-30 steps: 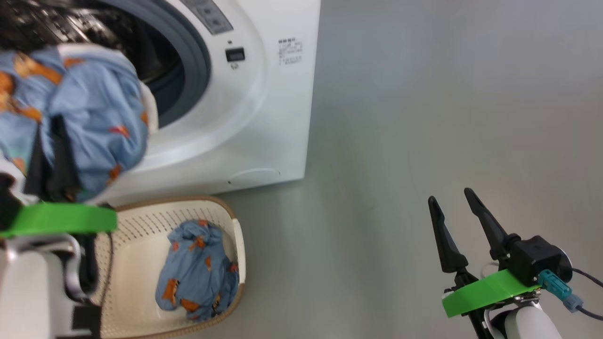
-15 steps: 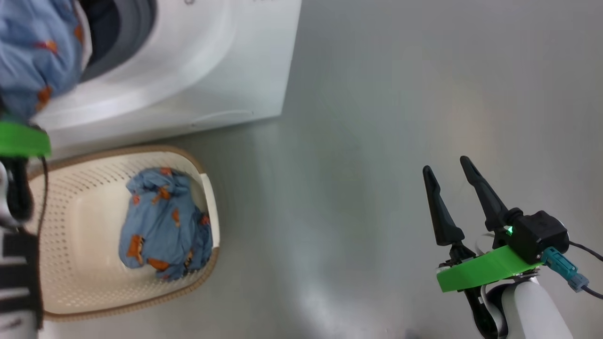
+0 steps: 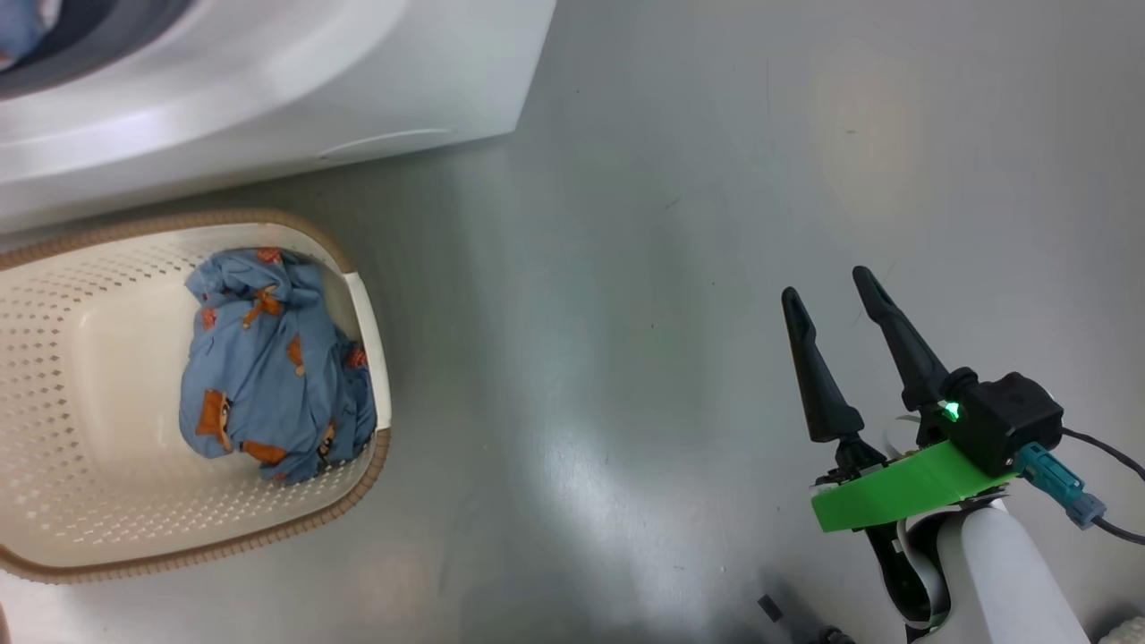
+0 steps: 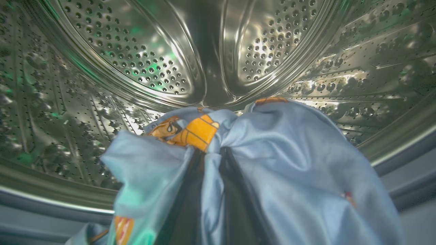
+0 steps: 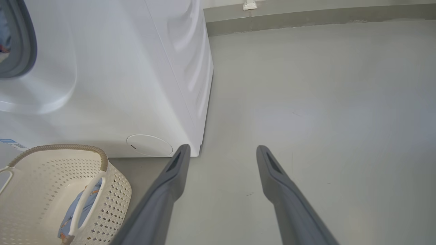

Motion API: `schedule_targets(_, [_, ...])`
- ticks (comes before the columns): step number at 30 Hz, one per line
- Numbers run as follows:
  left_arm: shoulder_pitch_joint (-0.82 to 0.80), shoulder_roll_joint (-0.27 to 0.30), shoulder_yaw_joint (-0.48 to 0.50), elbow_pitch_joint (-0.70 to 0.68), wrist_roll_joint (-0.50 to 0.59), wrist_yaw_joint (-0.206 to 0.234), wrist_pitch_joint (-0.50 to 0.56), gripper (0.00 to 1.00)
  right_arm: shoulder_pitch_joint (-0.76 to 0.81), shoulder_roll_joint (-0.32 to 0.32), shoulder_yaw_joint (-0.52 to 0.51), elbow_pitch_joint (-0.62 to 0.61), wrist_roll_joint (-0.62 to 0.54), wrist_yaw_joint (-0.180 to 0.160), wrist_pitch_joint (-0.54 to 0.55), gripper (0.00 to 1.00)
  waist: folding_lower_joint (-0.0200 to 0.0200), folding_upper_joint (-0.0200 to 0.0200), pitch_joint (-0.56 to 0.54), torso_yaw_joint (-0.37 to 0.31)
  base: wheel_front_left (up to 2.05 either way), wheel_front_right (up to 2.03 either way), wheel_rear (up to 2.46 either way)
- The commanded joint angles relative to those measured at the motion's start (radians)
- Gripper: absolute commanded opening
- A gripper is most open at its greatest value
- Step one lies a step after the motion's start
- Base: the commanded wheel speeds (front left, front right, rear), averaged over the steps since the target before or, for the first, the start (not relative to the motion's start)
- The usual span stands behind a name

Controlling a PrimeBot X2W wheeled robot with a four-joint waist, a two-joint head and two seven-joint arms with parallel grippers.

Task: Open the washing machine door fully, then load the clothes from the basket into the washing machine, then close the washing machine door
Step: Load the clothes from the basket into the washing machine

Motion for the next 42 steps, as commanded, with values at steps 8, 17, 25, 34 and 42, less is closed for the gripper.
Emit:
schedule_targets(8, [-0.150, 0.059, -0.040, 0.107, -0.020, -0.003, 0.069, 0.00, 0.025, 0.001, 0.032, -0.017, 0.013, 0.003, -0.012, 1.00, 0.0000, 0.0000, 0.037, 0.000, 0.00, 0.00, 0.00])
schedule_targets(17, [-0.268, 0.081, -0.106, 0.128, 0.067, 0.022, -0.102, 0.00, 0.030, 0.001, 0.050, -0.022, 0.030, 0.003, -0.012, 1.00, 0.0000, 0.0000, 0.090, -0.007, 0.00, 0.00, 0.00])
schedule_targets(25, [-0.254, 0.099, -0.057, -0.073, 0.122, 0.050, -0.119, 0.00, 0.020, 0.001, 0.065, -0.023, 0.050, 0.003, -0.012, 1.00, 0.0000, 0.0000, 0.120, -0.020, 0.00, 0.00, 0.00])
schedule_targets(34, [-0.159, 0.071, 0.019, -0.152, 0.152, 0.042, -0.119, 1.00, 0.006, 0.001, 0.069, -0.006, 0.054, 0.003, -0.012, 1.00, 0.0000, 0.0000, 0.117, -0.021, 0.00, 0.00, 0.00])
schedule_targets(42, [-0.171, 0.046, 0.042, -0.069, 0.140, 0.016, -0.119, 1.00, -0.003, 0.001, 0.066, 0.009, 0.053, 0.003, -0.012, 1.00, 0.0000, 0.0000, 0.097, -0.010, 0.00, 0.00, 0.00])
